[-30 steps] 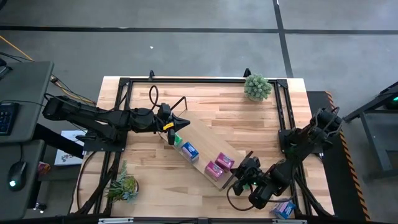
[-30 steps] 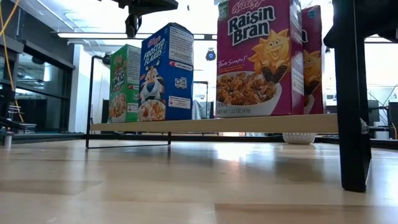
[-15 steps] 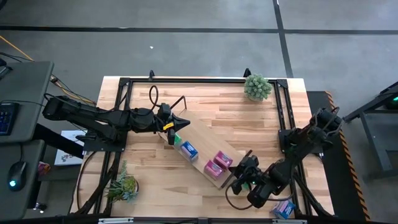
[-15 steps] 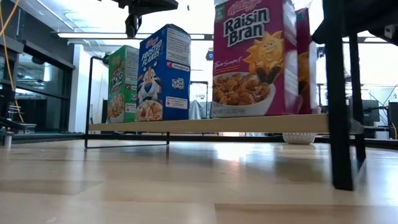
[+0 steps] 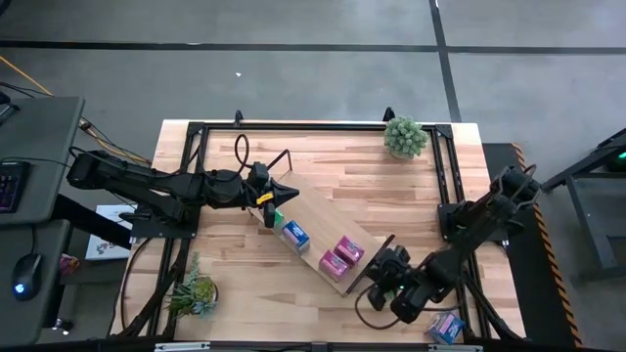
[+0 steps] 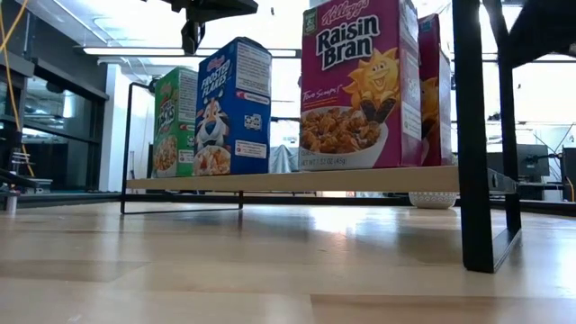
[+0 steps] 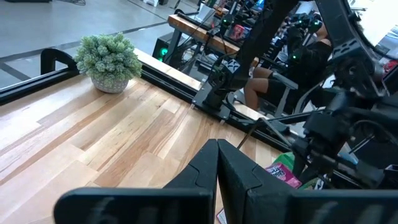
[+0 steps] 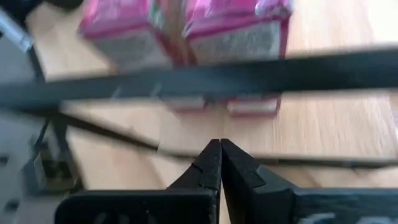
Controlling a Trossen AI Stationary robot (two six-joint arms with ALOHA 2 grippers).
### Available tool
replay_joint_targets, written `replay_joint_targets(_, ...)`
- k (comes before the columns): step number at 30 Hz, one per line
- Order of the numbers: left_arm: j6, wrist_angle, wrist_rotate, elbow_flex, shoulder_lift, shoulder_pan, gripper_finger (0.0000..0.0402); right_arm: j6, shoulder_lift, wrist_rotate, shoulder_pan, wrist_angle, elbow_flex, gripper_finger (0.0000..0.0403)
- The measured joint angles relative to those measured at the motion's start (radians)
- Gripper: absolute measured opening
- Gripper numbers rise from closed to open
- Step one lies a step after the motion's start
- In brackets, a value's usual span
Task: Stack cereal on shelf
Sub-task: Put the green cereal box on the shelf aligned with the other green cereal box
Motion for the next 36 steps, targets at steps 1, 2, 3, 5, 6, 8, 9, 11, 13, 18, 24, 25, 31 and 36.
replay_joint_targets(1,0.0,0.0,0.0,0.0,0.0,0.0,0.0,-0.005,-0.015,-0.024,0.007,-0.011,0.0,0.0)
replay_joint_targets(2,0.0,0.0,0.0,0.0,0.0,0.0,0.0,-0.006,-0.035,-0.052,0.015,-0.028,0.0,0.0)
replay_joint_targets(3,0.0,0.0,0.0,0.0,0.0,0.0,0.0,-0.007,-0.055,-0.079,0.025,-0.045,0.0,0.0)
replay_joint_targets(5,0.0,0.0,0.001,0.0,0.0,0.0,0.0,-0.007,-0.101,-0.13,0.047,-0.075,0.0,0.0)
replay_joint_targets(6,0.0,0.0,0.001,0.0,0.0,0.0,0.0,-0.007,-0.127,-0.153,0.06,-0.092,0.0,0.0)
replay_joint_targets(8,0.0,0.001,0.001,0.0,0.0,0.0,0.0,-0.004,-0.186,-0.184,0.084,-0.119,0.0,0.0)
replay_joint_targets(9,0.0,0.001,0.001,0.0,0.0,0.0,0.0,0.0,-0.217,-0.193,0.096,-0.131,0.0,0.0)
replay_joint_targets(11,-0.001,0.001,0.001,0.0,0.0,0.0,0.0,0.002,-0.284,-0.2,0.117,-0.154,0.0,0.0)
replay_joint_targets(13,-0.001,0.001,0.001,0.0,0.0,0.0,0.0,0.002,-0.351,-0.18,0.129,-0.167,0.0,0.0)
replay_joint_targets(18,-0.001,0.0,0.001,0.0,0.0,0.0,0.0,-0.041,-0.482,0.027,0.105,-0.18,0.0,0.0)
replay_joint_targets(24,-0.003,0.001,0.001,0.0,0.0,0.0,0.0,-0.239,-0.589,0.209,0.004,-0.18,0.0,0.0)
replay_joint_targets(25,-0.003,0.001,0.0,0.0,0.0,0.0,0.0,-0.277,-0.601,0.21,-0.017,-0.18,0.0,0.0)
replay_joint_targets(31,-0.028,0.001,0.0,0.0,0.0,0.001,0.0,-0.446,-0.641,0.057,-0.159,-0.176,0.0,0.0039)
replay_joint_targets(36,-0.054,0.005,0.0,0.0,0.0,0.003,0.0,-0.559,-0.641,-0.167,-0.275,-0.036,0.0,0.0146)
